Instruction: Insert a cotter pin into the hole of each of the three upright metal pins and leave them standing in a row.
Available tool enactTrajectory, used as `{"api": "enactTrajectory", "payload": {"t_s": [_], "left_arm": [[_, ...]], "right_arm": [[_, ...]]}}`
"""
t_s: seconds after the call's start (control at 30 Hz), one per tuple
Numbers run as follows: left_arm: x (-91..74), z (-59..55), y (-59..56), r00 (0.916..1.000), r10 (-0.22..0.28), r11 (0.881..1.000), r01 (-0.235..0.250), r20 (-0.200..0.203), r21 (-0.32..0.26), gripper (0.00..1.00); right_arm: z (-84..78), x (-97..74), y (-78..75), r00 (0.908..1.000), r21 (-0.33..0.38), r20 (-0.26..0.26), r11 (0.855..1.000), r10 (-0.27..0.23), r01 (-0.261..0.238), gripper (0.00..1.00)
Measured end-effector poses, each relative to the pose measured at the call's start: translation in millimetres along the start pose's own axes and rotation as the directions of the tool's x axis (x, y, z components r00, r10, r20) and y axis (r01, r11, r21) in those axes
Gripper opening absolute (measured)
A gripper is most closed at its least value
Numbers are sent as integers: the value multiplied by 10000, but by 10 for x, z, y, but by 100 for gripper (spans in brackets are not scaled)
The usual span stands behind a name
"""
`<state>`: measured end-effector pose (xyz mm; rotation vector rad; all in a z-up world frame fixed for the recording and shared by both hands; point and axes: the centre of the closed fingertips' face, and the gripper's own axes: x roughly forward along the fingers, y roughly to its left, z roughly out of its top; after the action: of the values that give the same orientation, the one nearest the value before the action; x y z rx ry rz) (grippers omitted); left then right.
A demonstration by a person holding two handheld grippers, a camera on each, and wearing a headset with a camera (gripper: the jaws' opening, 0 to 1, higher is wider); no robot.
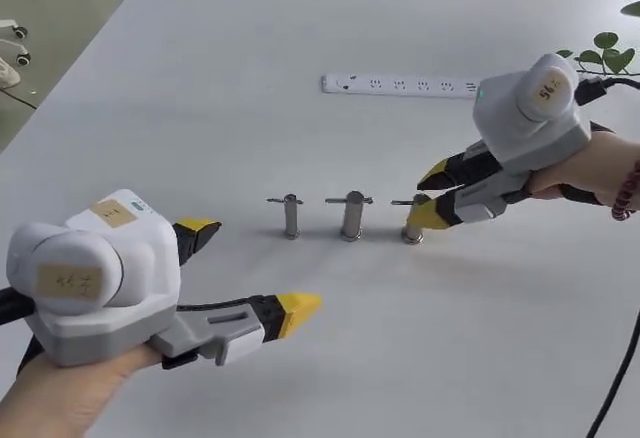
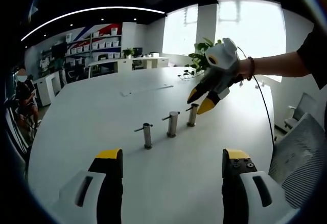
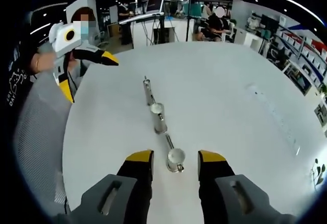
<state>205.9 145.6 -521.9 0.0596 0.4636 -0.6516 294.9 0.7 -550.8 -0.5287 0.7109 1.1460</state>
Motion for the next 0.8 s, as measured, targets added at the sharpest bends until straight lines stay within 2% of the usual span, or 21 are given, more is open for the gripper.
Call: {"api": "enactTrajectory", "payload": {"t_s": [0.23, 0.27, 0.33, 0.53, 0.57, 0.63, 0.7, 0.77, 0.8], "left_arm": [[-22, 57, 63, 9998, 204, 9990, -200, 89, -396, 78], [-25, 70, 74, 9996, 250, 9987, -244, 116, -444, 78], [-25, 85, 97, 9994, 294, 9983, -285, 179, -504, 78], [-16, 144, 110, 9988, 418, 9976, -402, 273, -557, 78], [-7, 158, 120, 9983, 482, 9967, -459, 326, -672, 78], [10, 174, 143, 9976, 603, 9940, -567, 354, -940, 77], [27, 167, 181, 9962, 831, 9889, -794, 249, -1257, 77], [46, 174, 201, 9955, 926, 9856, -887, 210, -1440, 76], [48, 185, 204, 9949, 969, 9846, -918, 277, -1491, 76]], "right_arm": [[-19, -120, 57, 9972, 632, 292, 9957, -694, 674, 40], [3, -140, 77, 9955, 1093, 507, 9912, -806, 747, 41], [24, -179, 97, 9925, 1518, 745, 9848, -971, 849, 44], [67, -263, 141, 9825, 2131, 1078, 9688, -1520, 1265, 51], [79, -274, 137, 9783, 2427, 1144, 9598, -1730, 1413, 51], [106, -294, 152, 9731, 2709, 1317, 9511, -1892, 1483, 51], [120, -319, 156, 9649, 3360, 1464, 9284, -2181, 1589, 51], [134, -335, 183, 9593, 3945, 1656, 9069, -2289, 1483, 51], [136, -344, 184, 9566, 4005, 1706, 9036, -2363, 1518, 51]]}}
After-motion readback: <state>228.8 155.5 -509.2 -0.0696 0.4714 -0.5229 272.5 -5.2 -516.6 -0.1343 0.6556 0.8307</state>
